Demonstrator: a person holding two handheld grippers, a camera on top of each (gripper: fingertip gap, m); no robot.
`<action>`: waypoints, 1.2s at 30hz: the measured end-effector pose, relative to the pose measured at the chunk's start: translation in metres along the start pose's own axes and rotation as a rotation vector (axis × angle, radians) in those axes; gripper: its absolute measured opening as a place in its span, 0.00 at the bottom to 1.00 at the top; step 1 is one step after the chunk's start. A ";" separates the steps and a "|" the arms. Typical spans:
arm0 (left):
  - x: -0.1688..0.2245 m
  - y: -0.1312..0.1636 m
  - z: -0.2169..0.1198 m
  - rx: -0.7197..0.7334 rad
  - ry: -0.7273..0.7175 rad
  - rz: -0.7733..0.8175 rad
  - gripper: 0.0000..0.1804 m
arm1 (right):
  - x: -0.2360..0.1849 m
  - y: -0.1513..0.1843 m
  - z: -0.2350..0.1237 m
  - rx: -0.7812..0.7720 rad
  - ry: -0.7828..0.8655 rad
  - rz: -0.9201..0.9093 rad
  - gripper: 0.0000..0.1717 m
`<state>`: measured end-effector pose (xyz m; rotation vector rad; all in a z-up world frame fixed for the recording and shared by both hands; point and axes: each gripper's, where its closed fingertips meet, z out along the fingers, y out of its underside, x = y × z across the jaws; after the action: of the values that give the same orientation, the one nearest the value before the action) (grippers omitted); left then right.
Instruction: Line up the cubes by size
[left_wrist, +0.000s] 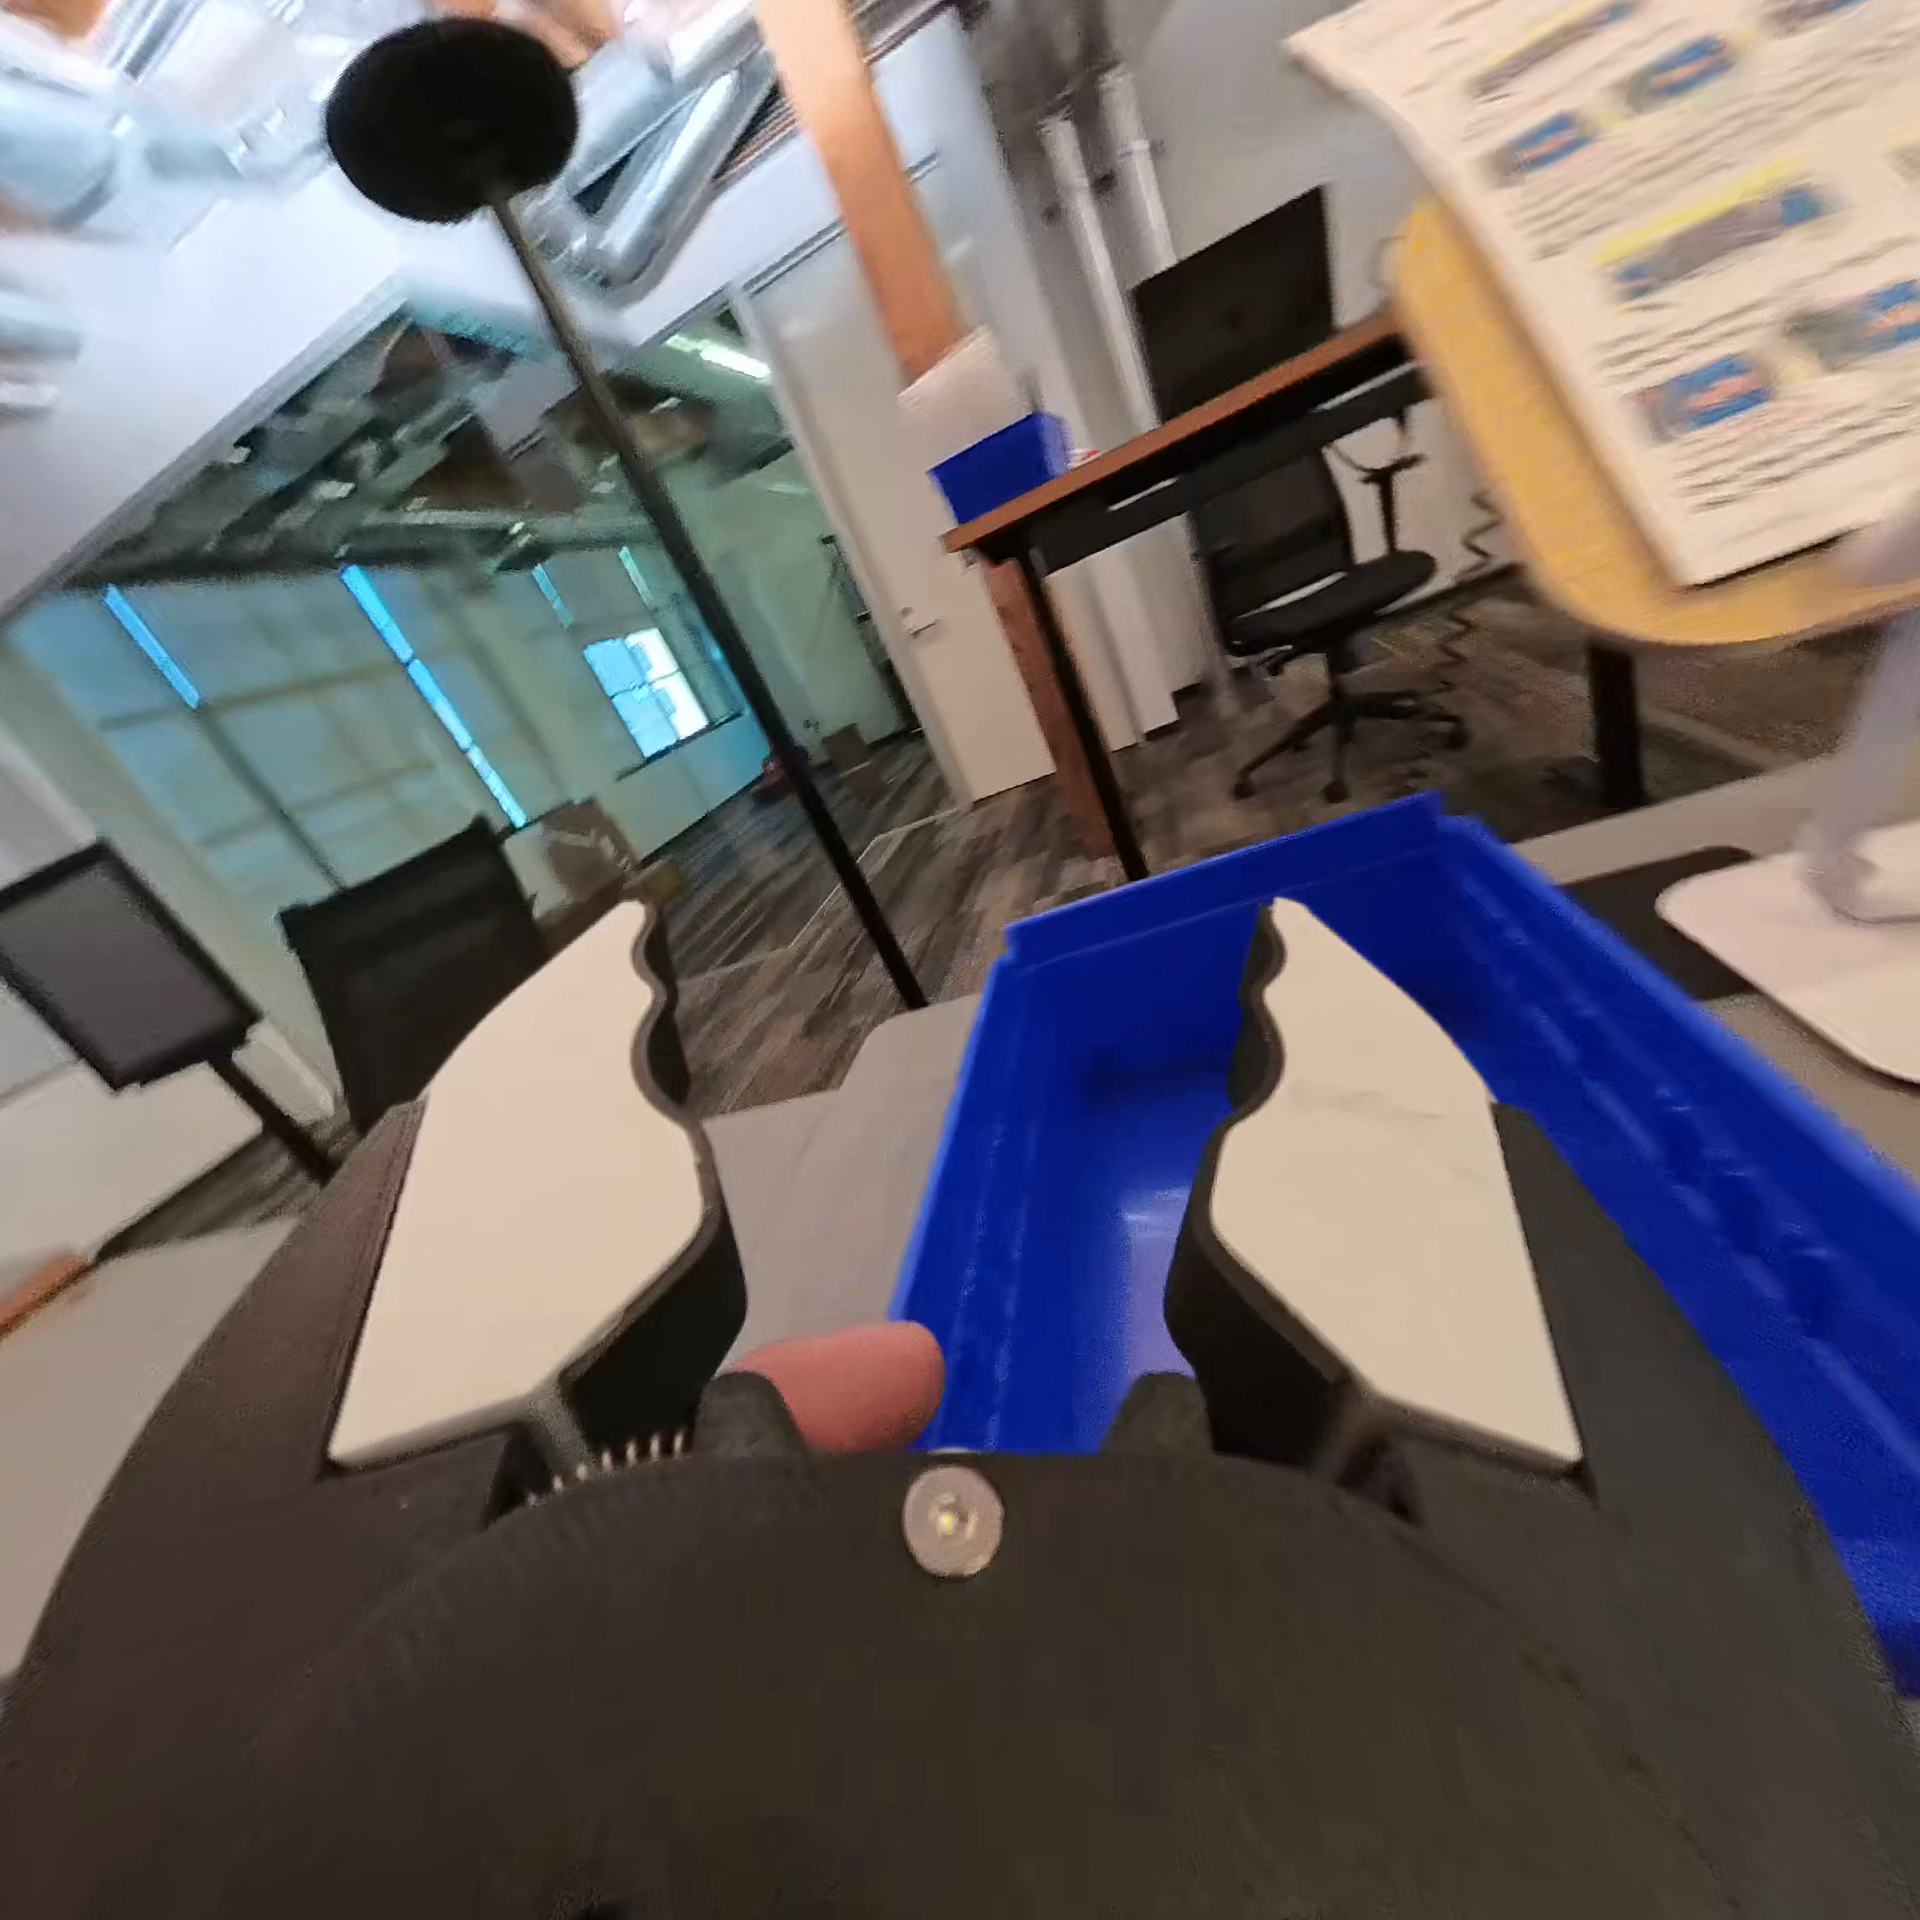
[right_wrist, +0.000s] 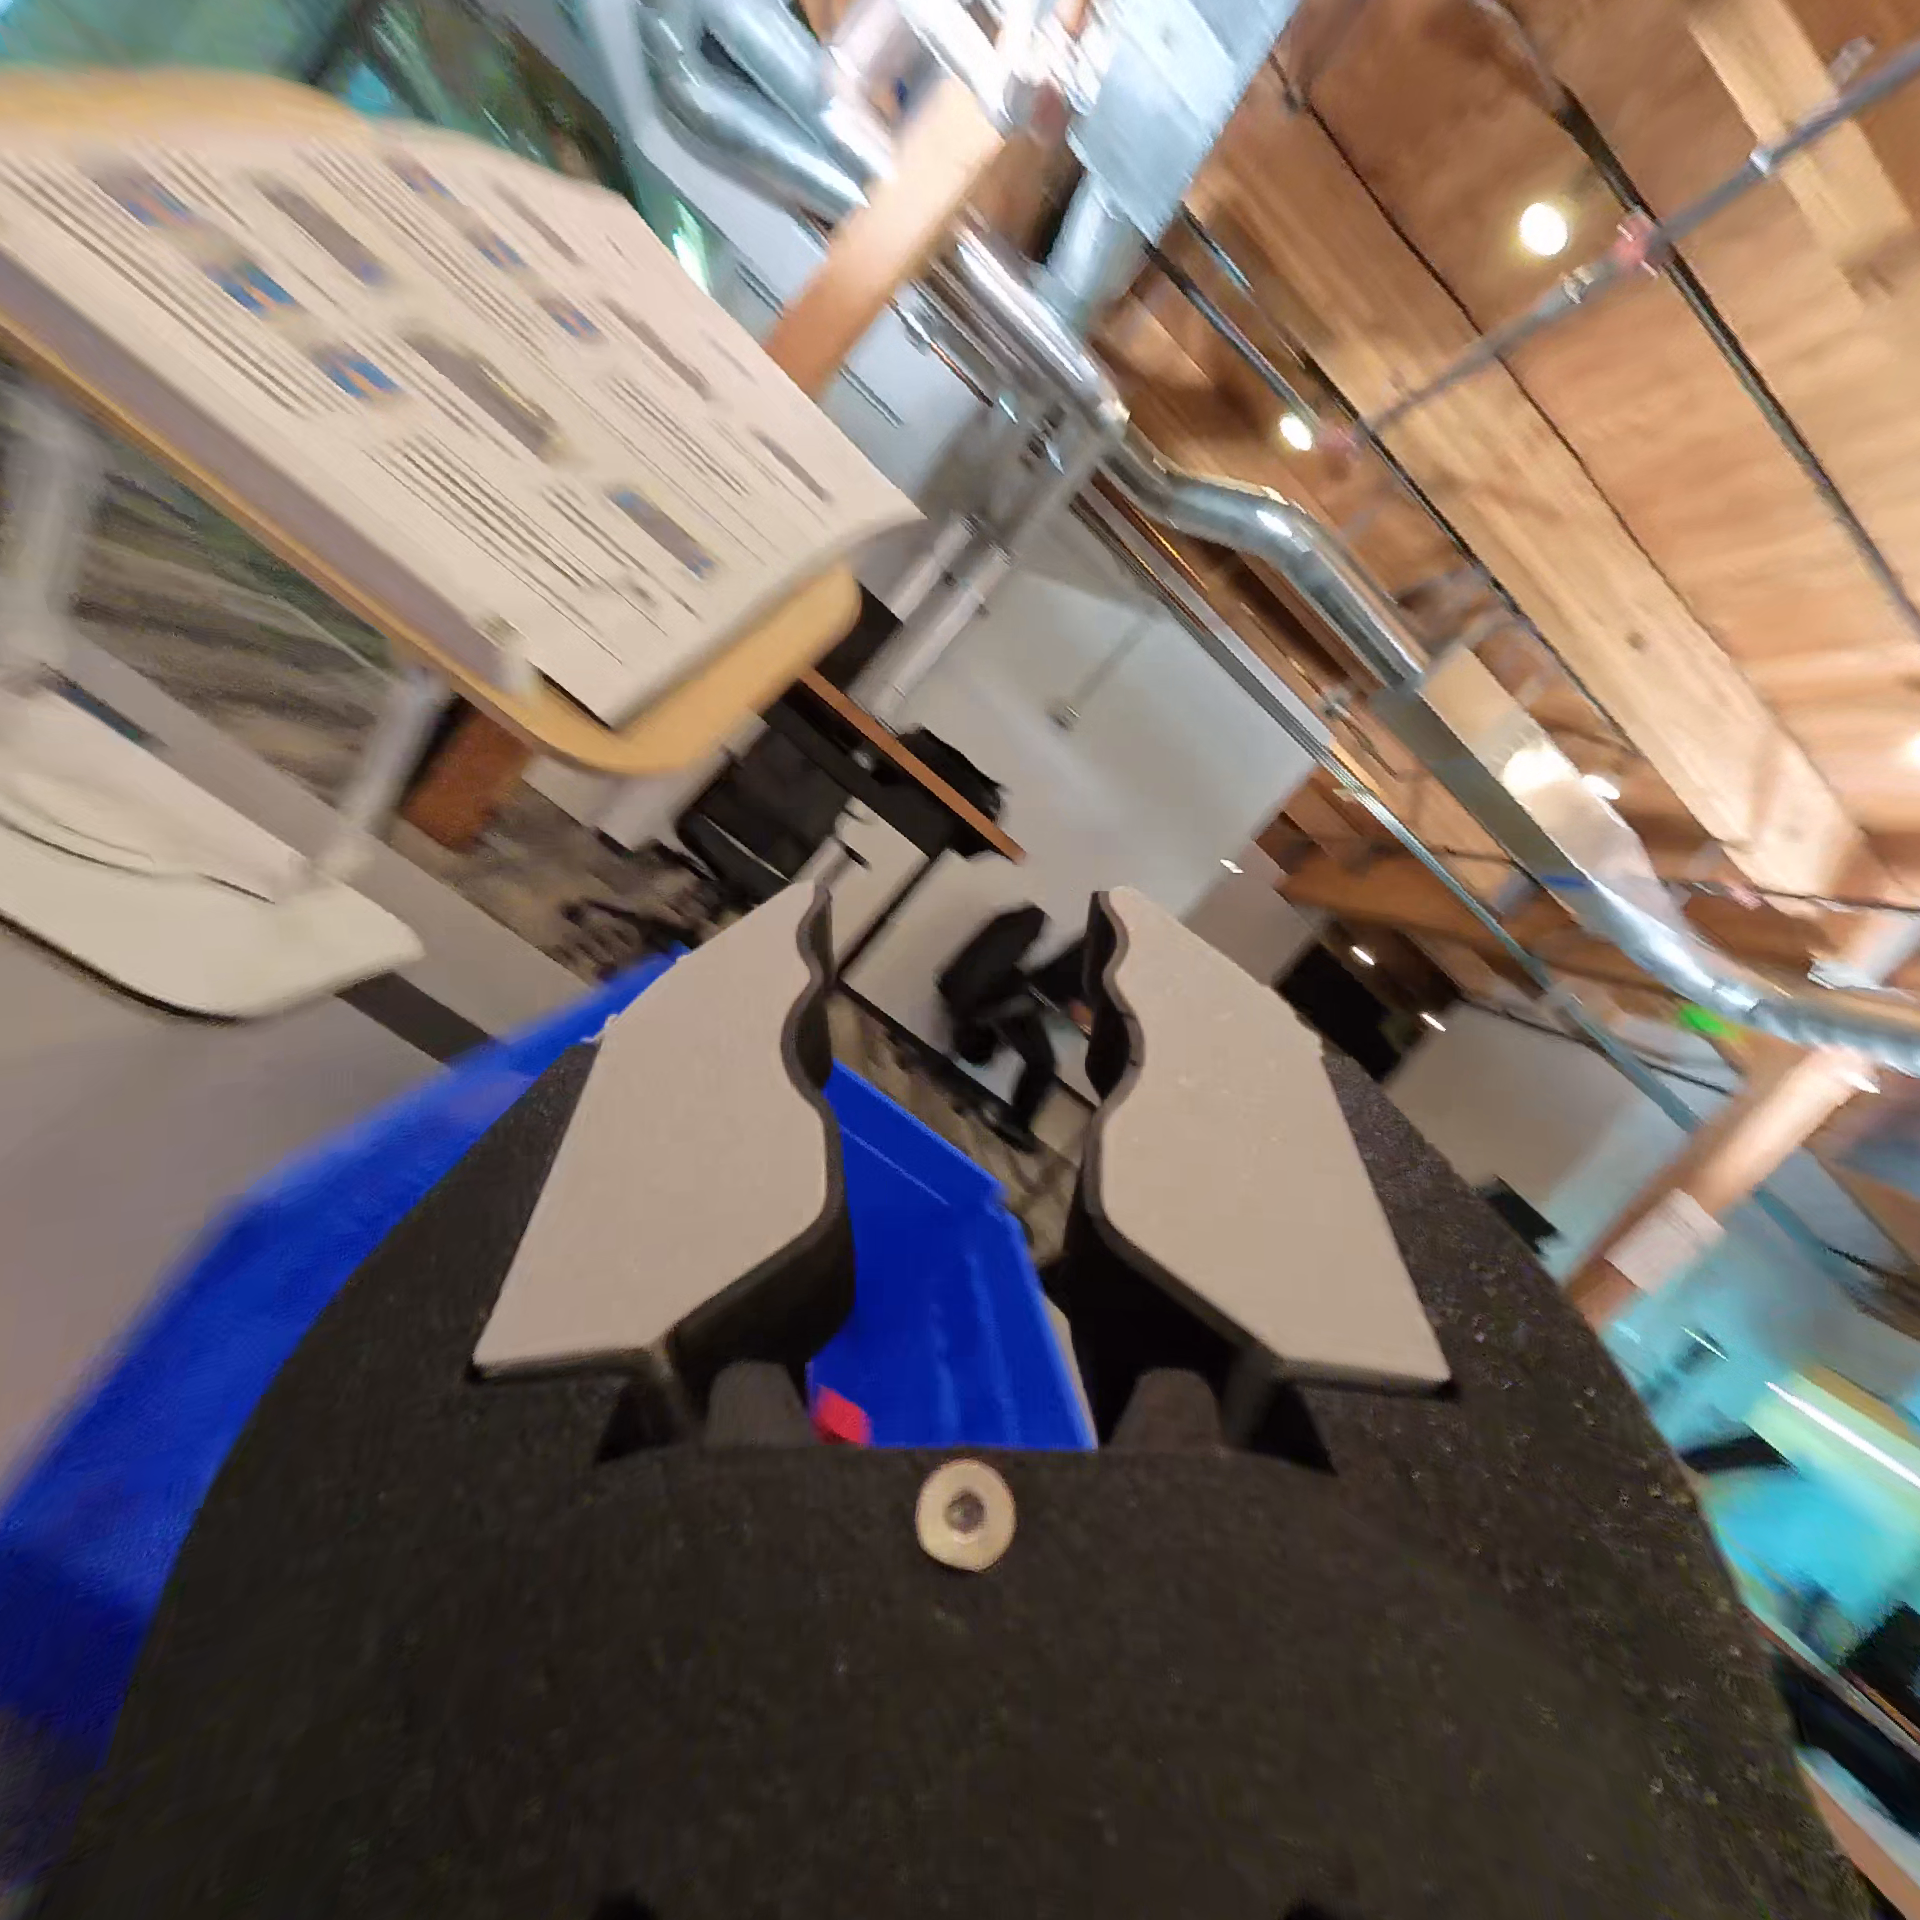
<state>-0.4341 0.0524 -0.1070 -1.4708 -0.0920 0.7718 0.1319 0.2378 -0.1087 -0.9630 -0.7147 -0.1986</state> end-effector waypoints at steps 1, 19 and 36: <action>-0.016 0.012 0.000 -0.013 -0.028 -0.042 0.58 | 0.015 0.018 0.000 -0.046 0.043 -0.023 0.28; -0.006 0.134 0.029 -0.324 0.052 -0.152 0.57 | 0.060 0.171 -0.008 -0.498 0.110 0.064 0.31; -0.003 0.147 0.034 -0.327 0.031 -0.062 0.27 | 0.033 0.197 -0.008 -0.572 -0.023 0.180 0.21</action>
<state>-0.5136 0.0660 -0.2343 -1.7805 -0.2488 0.7060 0.2506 0.3486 -0.2247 -1.5701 -0.5967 -0.2394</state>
